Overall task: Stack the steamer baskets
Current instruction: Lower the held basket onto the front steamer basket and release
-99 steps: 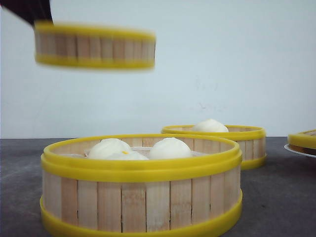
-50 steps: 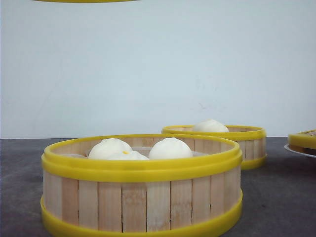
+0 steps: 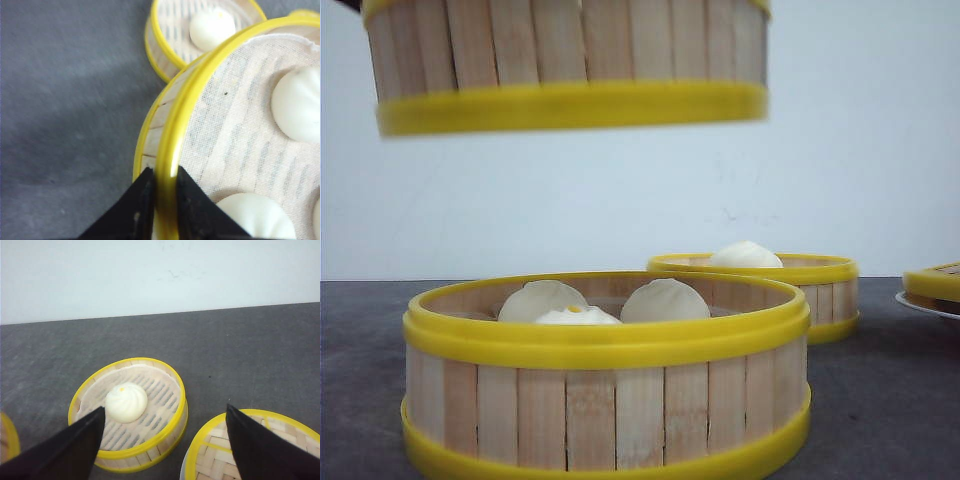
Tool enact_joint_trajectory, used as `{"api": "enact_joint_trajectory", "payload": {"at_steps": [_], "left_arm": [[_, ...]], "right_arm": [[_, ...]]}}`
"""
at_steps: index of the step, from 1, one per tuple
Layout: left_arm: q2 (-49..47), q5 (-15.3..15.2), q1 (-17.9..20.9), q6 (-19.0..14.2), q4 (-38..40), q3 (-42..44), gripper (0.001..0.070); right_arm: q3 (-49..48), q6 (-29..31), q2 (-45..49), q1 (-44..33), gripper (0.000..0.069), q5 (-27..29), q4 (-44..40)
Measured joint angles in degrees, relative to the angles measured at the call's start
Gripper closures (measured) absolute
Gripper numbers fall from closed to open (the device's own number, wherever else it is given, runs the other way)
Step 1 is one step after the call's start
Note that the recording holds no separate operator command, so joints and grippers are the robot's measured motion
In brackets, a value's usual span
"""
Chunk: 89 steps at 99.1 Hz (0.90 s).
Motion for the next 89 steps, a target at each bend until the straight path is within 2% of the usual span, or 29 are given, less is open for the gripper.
{"api": "enact_joint_trajectory", "payload": {"at_steps": [22,60,89], "left_arm": [[0.2,-0.48,-0.72,-0.59,4.37,-7.23,0.0679],[6.32,0.28,-1.44,-1.31,5.92,-7.37,0.0679],[6.8,0.5,-2.25,-1.46,7.13,-7.37,0.0679]], "right_arm": [[0.0,-0.37,0.0,0.0,0.0214,0.0,0.0],[0.0,-0.39,0.0,0.0,0.0214,0.0,-0.02],[0.0,-0.39,0.0,0.0,0.0214,0.0,-0.92]]}}
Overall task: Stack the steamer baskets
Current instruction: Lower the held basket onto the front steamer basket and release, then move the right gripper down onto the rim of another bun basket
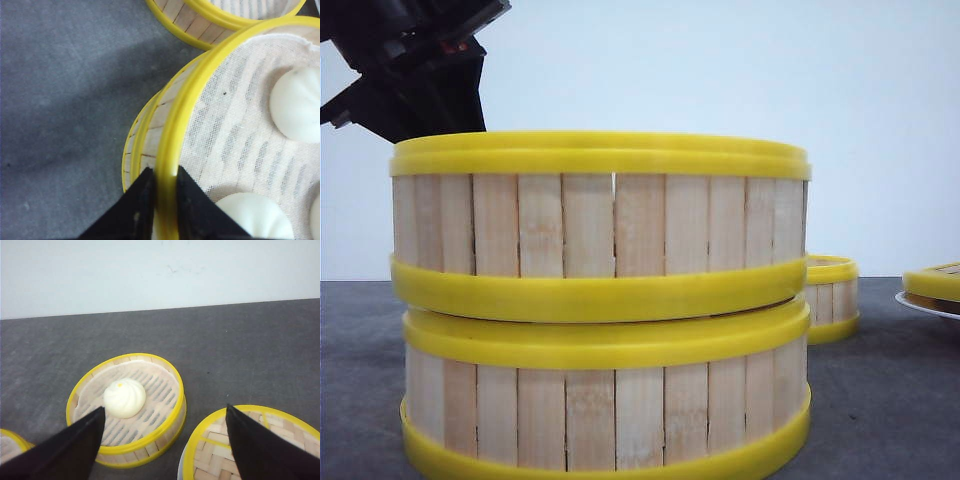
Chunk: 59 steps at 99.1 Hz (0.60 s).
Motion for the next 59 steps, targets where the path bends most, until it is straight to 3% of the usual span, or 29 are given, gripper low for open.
{"api": "enact_joint_trajectory", "payload": {"at_steps": [44,59], "left_arm": [[1.92,0.15,-0.24,-0.02,0.04,0.0,0.067],[1.92,0.04,-0.24,-0.52,0.17,0.0,0.054]], "right_arm": [[0.0,-0.44,0.0,0.0,0.0214,0.0,0.0],[0.0,-0.46,0.0,0.0,0.0214,-0.24,0.0]]}}
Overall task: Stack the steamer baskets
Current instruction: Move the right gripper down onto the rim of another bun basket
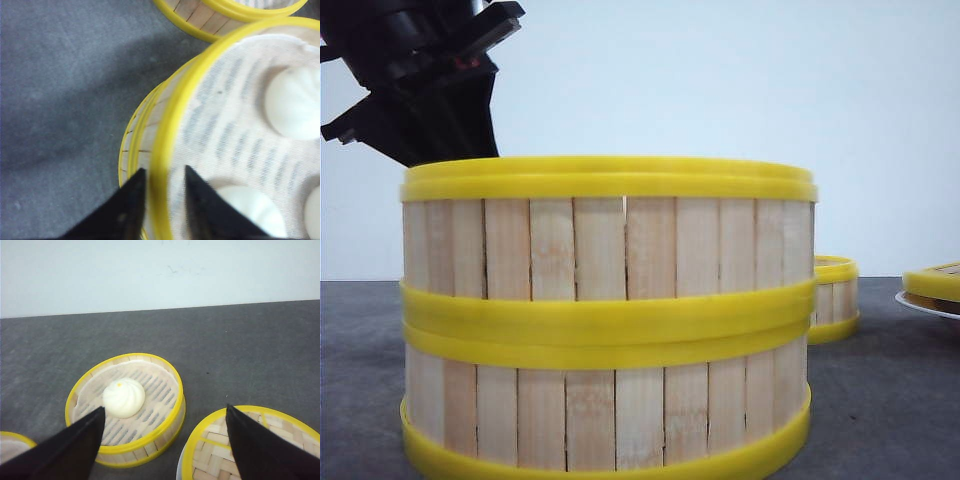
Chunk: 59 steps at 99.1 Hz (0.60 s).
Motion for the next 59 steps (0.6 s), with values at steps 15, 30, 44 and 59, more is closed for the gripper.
{"api": "enact_joint_trajectory", "payload": {"at_steps": [15,30,44,59], "left_arm": [[0.0,-1.66,0.0,-0.15,0.02,0.0,0.0477],[-0.48,-2.71,0.0,-0.2,2.6,0.0,0.0475],[-5.77,-5.31,0.0,-0.61,6.56,0.0,0.0475],[-17.0,-8.98,0.0,-0.74,8.7,0.02,0.0475]], "right_arm": [[0.0,-0.02,0.02,0.07,0.0214,-0.26,-0.02],[0.0,-0.04,1.25,0.07,0.0214,-1.99,-0.02],[0.26,-0.07,4.83,0.11,0.0214,-4.7,-0.31],[3.5,-0.07,11.58,0.28,0.0214,-6.19,-0.5]]}}
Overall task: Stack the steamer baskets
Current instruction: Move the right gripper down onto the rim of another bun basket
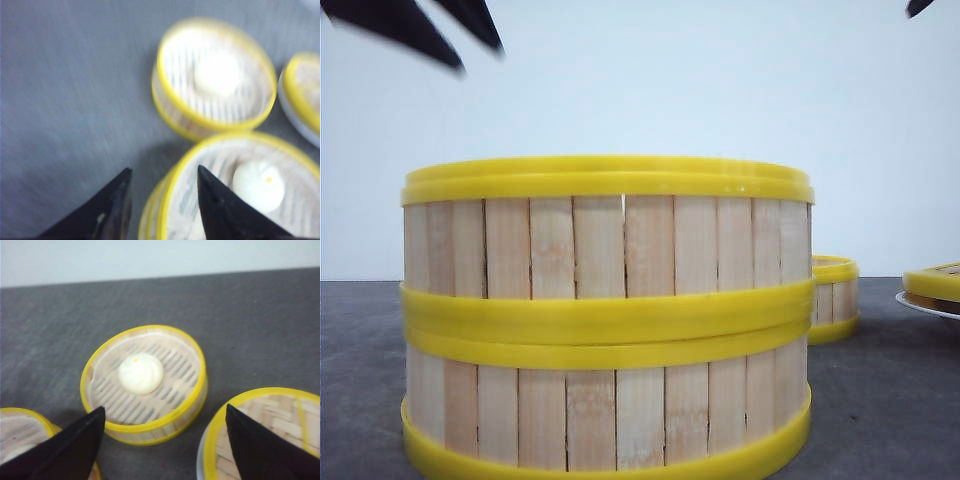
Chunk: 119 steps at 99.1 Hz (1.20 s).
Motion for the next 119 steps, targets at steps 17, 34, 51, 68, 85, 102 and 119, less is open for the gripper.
{"api": "enact_joint_trajectory", "payload": {"at_steps": [17,34,51,68,85,102,119], "left_arm": [[-10.36,-2.64,0.0,0.66,-0.09,-0.15,0.0475],[-22.38,-2.64,-0.28,0.2,1.6,-6.99,0.0475],[-34.91,-2.49,-1.03,-1.86,-2.14,-13.44,0.0475],[-44.06,-2.51,-1.01,-3.15,-6.82,-13.07,0.0475],[-47.06,-2.51,-1.03,-4.13,-11.76,-13.07,0.0475],[-47.36,-2.51,-1.01,-5.46,-13.99,-13.09,0.0475],[-47.36,-2.49,-1.03,-5.92,-14.4,-13.09,0.0475]], "right_arm": [[7.02,-0.11,9.62,0.15,0.0214,-0.07,-0.2],[13.16,-0.52,21.4,0.15,0.0215,-0.04,-0.94],[18.08,-0.59,33.07,0.15,0.0268,2.23,-0.26],[22.58,-0.61,43.85,0.15,0.0277,3.08,-0.09],[25.46,-0.57,51.06,0.9,0.0278,6.1,0.0],[25.92,-0.5,55.21,1.33,0.0286,9.18,0.37],[25.92,0.07,58.01,1.55,0.0358,10.23,1.53]]}}
